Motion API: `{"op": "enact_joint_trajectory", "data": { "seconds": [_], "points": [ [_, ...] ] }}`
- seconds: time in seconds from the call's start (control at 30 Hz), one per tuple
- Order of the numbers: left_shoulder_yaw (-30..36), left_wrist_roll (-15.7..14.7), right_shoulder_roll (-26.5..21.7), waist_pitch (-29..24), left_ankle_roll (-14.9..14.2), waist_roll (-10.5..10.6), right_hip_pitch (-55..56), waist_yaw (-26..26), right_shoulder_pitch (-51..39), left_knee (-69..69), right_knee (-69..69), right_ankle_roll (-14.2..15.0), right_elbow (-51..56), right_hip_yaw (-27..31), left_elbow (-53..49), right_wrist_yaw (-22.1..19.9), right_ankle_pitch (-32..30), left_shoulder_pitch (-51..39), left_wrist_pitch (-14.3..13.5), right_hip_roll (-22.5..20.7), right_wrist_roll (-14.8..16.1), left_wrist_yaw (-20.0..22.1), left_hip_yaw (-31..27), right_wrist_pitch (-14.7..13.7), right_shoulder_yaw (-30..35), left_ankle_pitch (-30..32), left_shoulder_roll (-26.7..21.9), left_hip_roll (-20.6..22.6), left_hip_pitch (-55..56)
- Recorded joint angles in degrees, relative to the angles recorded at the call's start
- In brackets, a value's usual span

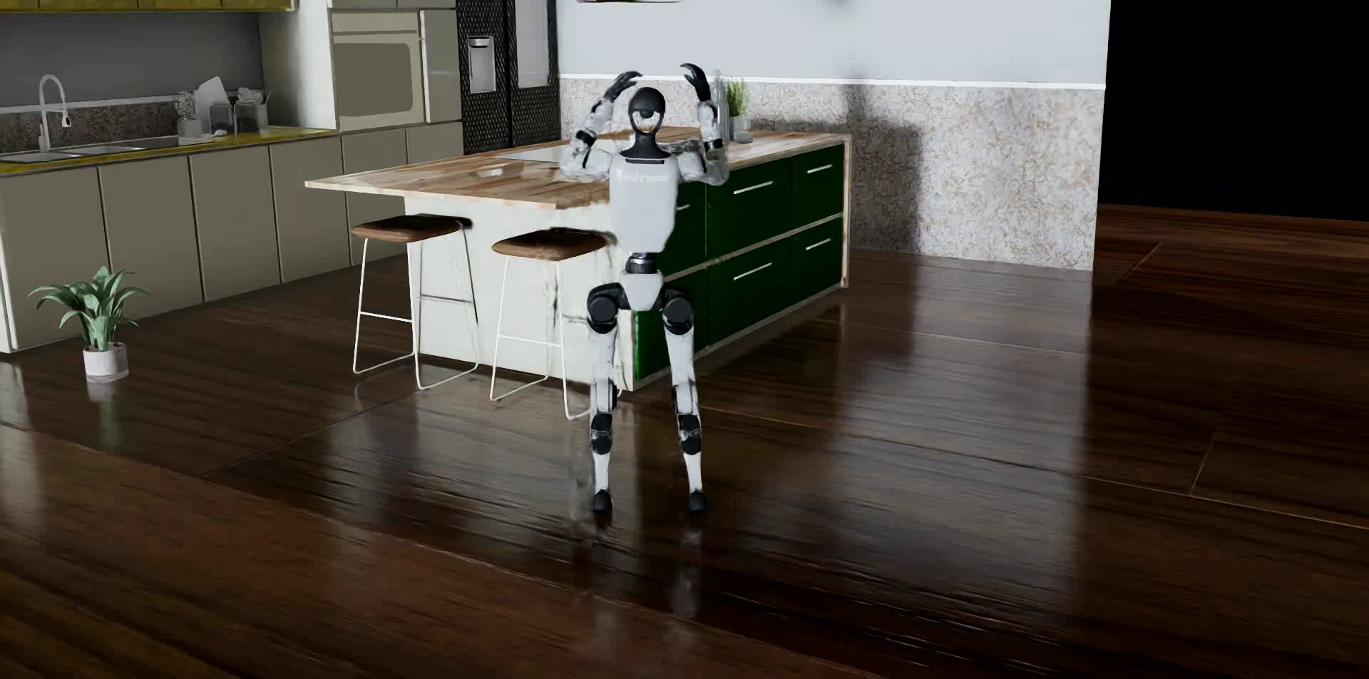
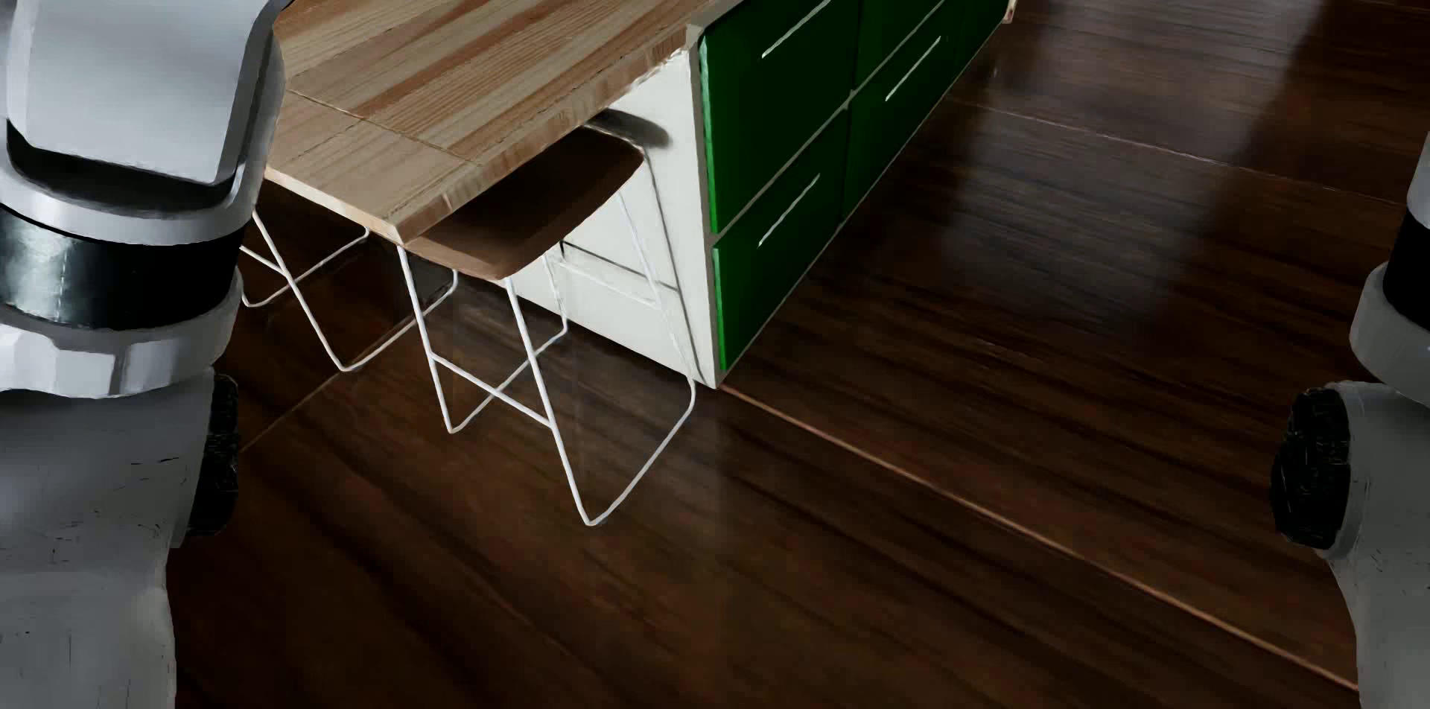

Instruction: Wait

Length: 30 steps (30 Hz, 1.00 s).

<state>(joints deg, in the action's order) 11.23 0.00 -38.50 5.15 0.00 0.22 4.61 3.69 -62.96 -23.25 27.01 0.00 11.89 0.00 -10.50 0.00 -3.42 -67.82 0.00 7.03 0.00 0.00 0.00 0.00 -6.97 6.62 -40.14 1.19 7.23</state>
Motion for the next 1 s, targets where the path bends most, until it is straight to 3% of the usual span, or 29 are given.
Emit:
{"op": "enact_joint_trajectory", "data": {
  "seconds": [0.37, 0.67, 0.73, 0.83, 0.93, 1.0],
  "points": [
    [0.2, 0.0, -0.2, -0.1, 0.0, 0.1, 0.0, 0.1, 1.0, 0.2, -0.2, 0.0, -0.2, 0.0, 0.2, 0.0, -0.1, 0.4, 0.0, -0.4, 0.0, 0.0, 0.0, 0.0, -0.6, -0.3, 0.0, -0.3, 0.2],
    [0.9, 0.0, -1.5, -0.1, 0.0, 0.4, -0.1, 0.3, 6.8, 0.4, -0.4, 0.0, -1.8, 0.0, 0.2, 0.0, -0.2, 3.5, 0.0, -0.6, 0.0, 0.0, 0.0, 0.0, 0.7, -1.7, -0.2, -0.5, -0.1],
    [6.0, 0.0, -2.7, 0.4, 0.0, 0.2, 0.0, 0.2, 13.9, 0.4, -0.4, 0.0, -4.2, 0.0, -1.2, 0.0, -0.1, 9.1, 0.0, -0.6, 0.0, 0.0, 0.0, 0.0, 5.5, -1.5, -0.7, -0.6, 0.0],
    [20.1, 0.0, -3.0, 1.1, 0.0, -0.3, -0.2, 0.7, 28.6, 0.3, -0.2, 0.0, -13.2, 0.0, 0.6, 0.0, 0.3, 24.8, 0.0, -0.6, 0.0, 0.0, 0.0, 0.0, 22.0, -2.0, -0.9, -0.6, -0.5],
    [34.9, 0.0, 0.3, 0.5, 0.0, -1.4, 0.0, 0.7, 40.9, 0.2, 0.2, 0.0, -30.0, 0.0, 17.1, 0.0, 1.1, 42.0, 0.0, -0.8, 0.0, 0.0, 0.0, 0.0, 42.9, -1.0, 2.9, -0.9, -0.5],
    [41.0, 0.0, 4.4, 0.0, 0.0, -2.1, 0.3, 0.3, 48.0, 0.0, 0.3, 0.0, -42.0, 0.0, 32.1, 0.0, 1.6, 52.1, 0.0, -1.1, 0.0, 0.0, 0.0, 0.0, 52.5, -1.6, 6.1, -1.1, -0.5]
  ]
}}
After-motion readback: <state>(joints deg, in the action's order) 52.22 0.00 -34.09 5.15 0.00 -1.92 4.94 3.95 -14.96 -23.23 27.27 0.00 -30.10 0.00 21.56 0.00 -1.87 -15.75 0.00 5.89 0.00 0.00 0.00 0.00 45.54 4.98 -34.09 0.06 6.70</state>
